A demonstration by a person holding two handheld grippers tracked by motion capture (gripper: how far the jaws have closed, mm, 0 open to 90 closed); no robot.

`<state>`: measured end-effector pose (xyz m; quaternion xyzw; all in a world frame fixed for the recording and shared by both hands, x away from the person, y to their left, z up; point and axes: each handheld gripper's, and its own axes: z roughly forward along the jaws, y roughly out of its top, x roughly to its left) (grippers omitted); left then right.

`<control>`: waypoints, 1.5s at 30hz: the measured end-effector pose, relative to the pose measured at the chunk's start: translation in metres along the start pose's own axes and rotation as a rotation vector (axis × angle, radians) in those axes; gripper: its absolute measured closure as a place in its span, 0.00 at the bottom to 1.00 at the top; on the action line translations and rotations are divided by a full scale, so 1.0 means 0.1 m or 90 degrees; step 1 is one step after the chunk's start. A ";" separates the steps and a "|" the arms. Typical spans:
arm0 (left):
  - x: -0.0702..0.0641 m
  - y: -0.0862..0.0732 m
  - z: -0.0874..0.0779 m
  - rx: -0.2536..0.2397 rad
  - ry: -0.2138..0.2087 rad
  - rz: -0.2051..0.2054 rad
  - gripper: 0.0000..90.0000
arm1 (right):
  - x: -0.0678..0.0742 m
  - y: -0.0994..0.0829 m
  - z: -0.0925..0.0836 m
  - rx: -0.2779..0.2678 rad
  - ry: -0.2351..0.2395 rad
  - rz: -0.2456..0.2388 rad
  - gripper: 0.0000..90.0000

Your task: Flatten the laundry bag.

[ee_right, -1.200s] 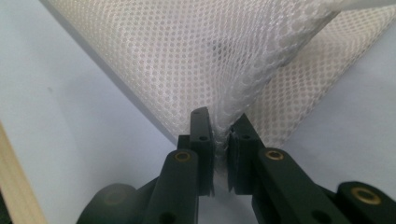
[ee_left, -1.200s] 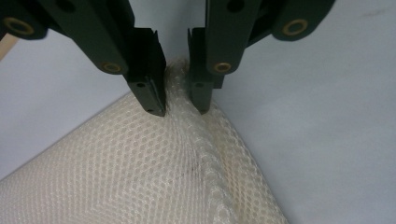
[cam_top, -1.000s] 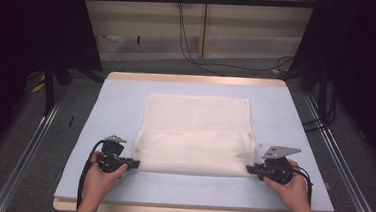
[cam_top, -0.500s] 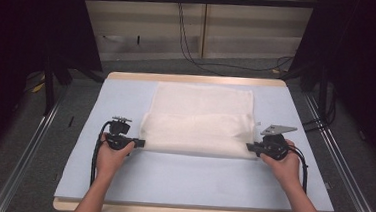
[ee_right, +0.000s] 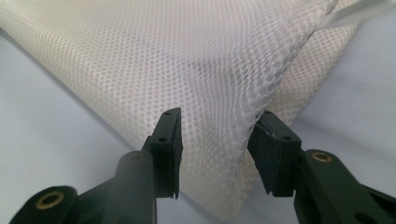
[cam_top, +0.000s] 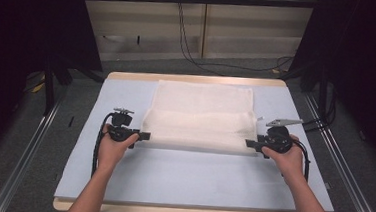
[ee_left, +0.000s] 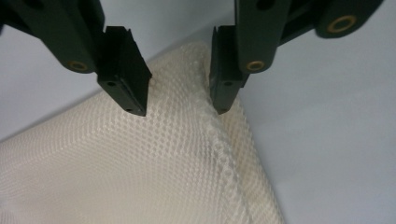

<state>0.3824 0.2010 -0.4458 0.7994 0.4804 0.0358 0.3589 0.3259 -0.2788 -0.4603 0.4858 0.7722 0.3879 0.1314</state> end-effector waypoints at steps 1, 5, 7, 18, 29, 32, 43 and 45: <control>0.01 0.03 0.00 -0.002 0.005 0.002 0.58 | -0.01 0.00 0.00 -0.002 0.001 0.007 0.57; 0.02 0.14 -0.01 -0.018 0.013 -0.009 0.53 | -0.05 0.01 -0.02 -0.016 0.013 0.048 0.55; 0.03 0.18 0.00 -0.024 0.017 -0.013 0.53 | -0.08 0.02 -0.04 -0.024 0.009 0.058 0.54; 0.03 0.17 -0.08 -0.002 0.017 -0.003 0.90 | -0.07 0.07 -0.08 -0.034 0.005 0.041 0.90; 0.01 -0.22 -0.20 -0.031 -0.015 -0.008 0.92 | 0.04 -0.29 -0.34 -0.065 0.048 -0.029 0.91; -0.01 -0.29 -0.23 -0.030 -0.015 0.002 0.92 | 0.09 -0.37 -0.38 -0.056 0.047 -0.053 0.91; -0.07 -0.46 -0.31 -0.035 -0.028 0.019 0.92 | 0.14 -0.58 -0.43 -0.042 0.064 -0.086 0.90; -0.07 -0.49 -0.32 -0.034 -0.029 0.025 0.92 | 0.14 -0.60 -0.44 -0.038 0.065 -0.087 0.89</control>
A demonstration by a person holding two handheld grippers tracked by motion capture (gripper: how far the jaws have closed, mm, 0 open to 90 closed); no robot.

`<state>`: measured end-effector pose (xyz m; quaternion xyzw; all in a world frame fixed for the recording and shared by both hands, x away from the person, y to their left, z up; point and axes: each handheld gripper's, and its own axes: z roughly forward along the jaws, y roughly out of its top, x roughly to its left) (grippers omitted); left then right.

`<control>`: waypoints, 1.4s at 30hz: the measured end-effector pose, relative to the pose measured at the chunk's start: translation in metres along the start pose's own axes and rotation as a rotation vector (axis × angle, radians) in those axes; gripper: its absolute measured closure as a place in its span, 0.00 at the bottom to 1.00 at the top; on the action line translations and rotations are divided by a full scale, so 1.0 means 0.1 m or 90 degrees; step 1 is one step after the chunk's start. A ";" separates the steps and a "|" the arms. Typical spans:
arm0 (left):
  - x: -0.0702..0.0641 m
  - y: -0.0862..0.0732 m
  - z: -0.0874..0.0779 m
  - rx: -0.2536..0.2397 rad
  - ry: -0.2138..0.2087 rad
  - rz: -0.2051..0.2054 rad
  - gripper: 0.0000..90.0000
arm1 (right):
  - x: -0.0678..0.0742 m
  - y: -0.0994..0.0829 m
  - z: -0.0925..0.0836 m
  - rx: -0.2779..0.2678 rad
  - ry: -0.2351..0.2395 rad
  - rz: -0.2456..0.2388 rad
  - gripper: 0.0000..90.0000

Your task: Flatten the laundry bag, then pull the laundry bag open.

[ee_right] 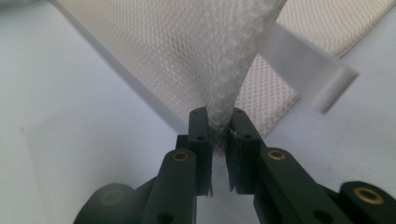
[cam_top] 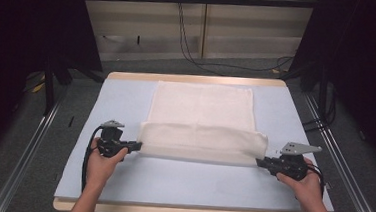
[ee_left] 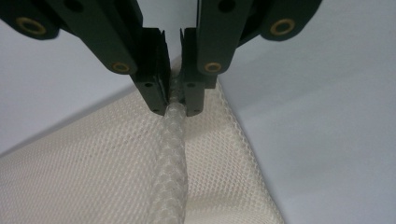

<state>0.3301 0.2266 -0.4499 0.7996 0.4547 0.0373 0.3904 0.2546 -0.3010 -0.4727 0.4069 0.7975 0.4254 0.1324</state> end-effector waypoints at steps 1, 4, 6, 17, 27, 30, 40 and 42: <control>0.00 -0.01 0.00 -0.002 -0.005 -0.002 0.92 | 0.01 -0.01 0.00 0.001 0.001 0.002 0.87; 0.00 -0.06 -0.02 -0.005 -0.005 -0.005 0.91 | 0.01 -0.04 -0.03 0.017 0.008 0.012 0.79; 0.00 -0.07 -0.03 -0.002 -0.007 -0.007 0.91 | 0.00 -0.07 -0.05 0.024 0.002 0.019 0.75; 0.04 -0.12 -0.11 0.004 -0.015 -0.007 0.87 | -0.03 -0.09 -0.15 0.036 -0.019 0.010 0.73; 0.22 -0.16 -0.25 -0.008 0.007 -0.048 0.82 | -0.14 -0.11 -0.26 0.023 -0.038 0.034 0.80; 0.27 -0.16 -0.27 -0.009 0.010 -0.057 0.82 | -0.16 -0.11 -0.26 0.018 -0.037 0.042 0.83; 0.13 -0.09 -0.15 0.004 -0.014 -0.036 0.80 | -0.05 -0.04 -0.14 0.019 -0.021 0.036 0.86; 0.11 -0.10 -0.11 0.016 -0.006 -0.036 0.77 | -0.04 -0.04 -0.13 0.022 -0.017 0.037 0.85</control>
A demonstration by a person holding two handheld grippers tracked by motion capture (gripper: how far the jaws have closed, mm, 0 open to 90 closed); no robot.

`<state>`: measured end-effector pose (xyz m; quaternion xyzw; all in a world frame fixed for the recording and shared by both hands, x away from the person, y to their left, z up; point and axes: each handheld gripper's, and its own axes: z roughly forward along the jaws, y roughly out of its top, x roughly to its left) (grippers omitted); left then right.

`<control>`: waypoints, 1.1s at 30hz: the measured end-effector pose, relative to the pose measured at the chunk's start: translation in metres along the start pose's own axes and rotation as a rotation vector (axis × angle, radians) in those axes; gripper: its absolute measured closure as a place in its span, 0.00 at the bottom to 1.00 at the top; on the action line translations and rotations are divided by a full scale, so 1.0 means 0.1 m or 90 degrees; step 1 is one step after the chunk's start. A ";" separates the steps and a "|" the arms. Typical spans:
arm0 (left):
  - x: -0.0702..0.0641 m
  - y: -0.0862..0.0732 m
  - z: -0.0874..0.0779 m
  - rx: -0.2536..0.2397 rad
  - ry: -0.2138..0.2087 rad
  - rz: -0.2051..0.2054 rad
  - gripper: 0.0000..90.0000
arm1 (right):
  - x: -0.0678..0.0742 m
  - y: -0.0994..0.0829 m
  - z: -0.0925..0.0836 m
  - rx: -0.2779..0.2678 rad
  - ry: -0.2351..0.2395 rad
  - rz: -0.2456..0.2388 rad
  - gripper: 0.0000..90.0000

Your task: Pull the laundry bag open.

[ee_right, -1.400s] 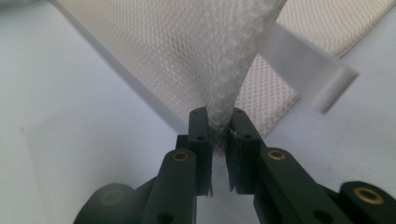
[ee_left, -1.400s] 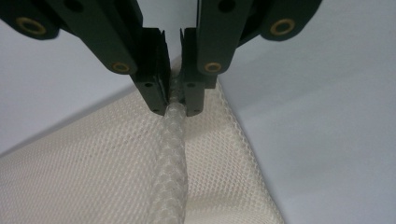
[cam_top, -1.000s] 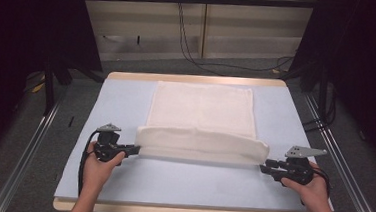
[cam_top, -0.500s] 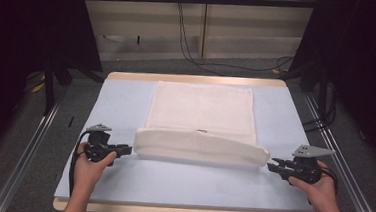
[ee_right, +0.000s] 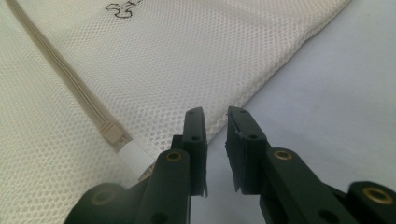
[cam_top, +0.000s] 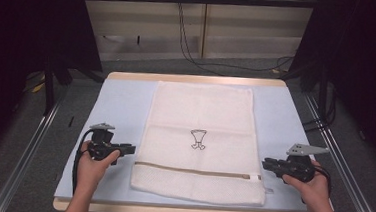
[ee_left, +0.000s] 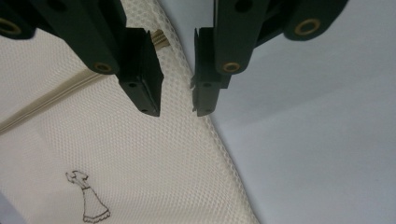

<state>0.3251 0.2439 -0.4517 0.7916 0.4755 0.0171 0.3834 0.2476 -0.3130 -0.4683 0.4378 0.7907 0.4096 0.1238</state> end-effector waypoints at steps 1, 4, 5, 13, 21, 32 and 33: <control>0.00 0.00 0.02 0.005 0.006 -0.003 0.75 | 0.01 0.00 0.00 0.001 0.000 0.001 0.85; -0.02 -0.01 0.08 0.020 -0.006 -0.008 0.69 | 0.03 -0.02 0.01 0.005 0.000 0.004 0.84; -0.03 -0.01 0.10 0.026 -0.007 -0.008 0.67 | 0.03 -0.02 0.02 0.008 0.006 0.008 0.84; -0.07 -0.01 0.24 0.035 -0.017 -0.027 0.62 | 0.11 -0.04 0.12 0.035 0.011 0.018 0.82; -0.12 0.03 0.32 0.061 0.019 -0.019 0.73 | 0.15 -0.03 0.20 0.052 0.002 0.006 0.88; -0.13 0.07 0.30 0.085 0.032 -0.019 0.97 | 0.17 0.00 0.23 0.052 -0.007 0.008 0.98; -0.12 0.06 0.28 0.080 0.034 -0.023 0.97 | 0.17 0.00 0.24 0.052 -0.008 0.003 0.98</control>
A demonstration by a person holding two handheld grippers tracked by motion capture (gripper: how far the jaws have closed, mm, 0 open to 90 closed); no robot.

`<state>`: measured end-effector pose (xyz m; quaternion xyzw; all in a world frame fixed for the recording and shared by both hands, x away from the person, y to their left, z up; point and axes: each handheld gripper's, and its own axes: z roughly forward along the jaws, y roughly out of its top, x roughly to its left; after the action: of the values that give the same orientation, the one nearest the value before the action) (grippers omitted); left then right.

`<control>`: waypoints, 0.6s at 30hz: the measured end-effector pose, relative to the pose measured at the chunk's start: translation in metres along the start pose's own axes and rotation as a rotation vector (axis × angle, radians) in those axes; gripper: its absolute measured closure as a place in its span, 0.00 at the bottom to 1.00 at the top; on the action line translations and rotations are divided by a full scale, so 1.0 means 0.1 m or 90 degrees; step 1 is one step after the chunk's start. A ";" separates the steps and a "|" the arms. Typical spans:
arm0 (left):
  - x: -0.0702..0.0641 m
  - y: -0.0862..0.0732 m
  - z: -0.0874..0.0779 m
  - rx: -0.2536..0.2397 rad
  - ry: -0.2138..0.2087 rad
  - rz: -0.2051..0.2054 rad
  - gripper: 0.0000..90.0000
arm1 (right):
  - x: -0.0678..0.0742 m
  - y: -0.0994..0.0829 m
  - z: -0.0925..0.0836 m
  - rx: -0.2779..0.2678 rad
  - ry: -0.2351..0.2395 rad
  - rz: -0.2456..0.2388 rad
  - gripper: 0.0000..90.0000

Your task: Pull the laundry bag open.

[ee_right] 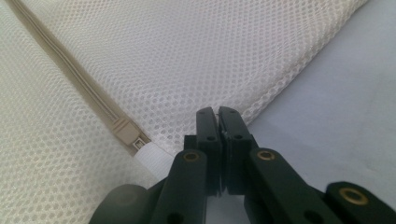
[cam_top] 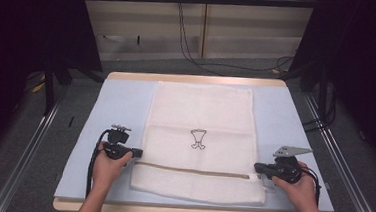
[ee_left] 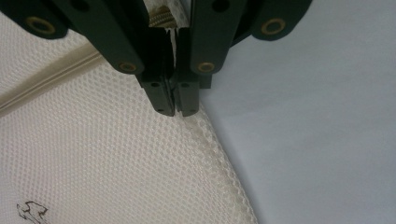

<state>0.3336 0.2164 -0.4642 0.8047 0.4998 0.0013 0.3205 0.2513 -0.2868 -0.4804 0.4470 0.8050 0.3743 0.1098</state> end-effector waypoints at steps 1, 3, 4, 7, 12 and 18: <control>0.01 -0.01 -0.02 -0.001 -0.003 -0.004 0.97 | 0.01 0.01 0.00 0.000 -0.003 0.001 0.98; 0.04 -0.04 -0.06 -0.004 -0.001 -0.014 0.97 | 0.03 0.03 0.02 -0.002 -0.008 -0.012 0.98; 0.05 -0.05 -0.08 -0.007 0.003 -0.015 0.97 | 0.04 0.04 0.04 -0.002 -0.008 -0.015 0.98; 0.09 -0.09 -0.14 -0.014 0.010 -0.022 0.97 | 0.08 0.08 0.09 -0.004 -0.006 -0.027 0.98; 0.15 -0.13 -0.20 -0.012 0.018 -0.031 0.97 | 0.14 0.13 0.16 -0.005 -0.002 -0.041 0.98; 0.08 -0.12 -0.25 -0.051 0.026 -0.018 0.82 | 0.16 0.15 0.12 -0.022 0.002 -0.040 0.94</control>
<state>0.3197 0.2391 -0.4526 0.7841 0.5170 0.0333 0.3418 0.2577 -0.2635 -0.4759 0.4189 0.8121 0.3854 0.1282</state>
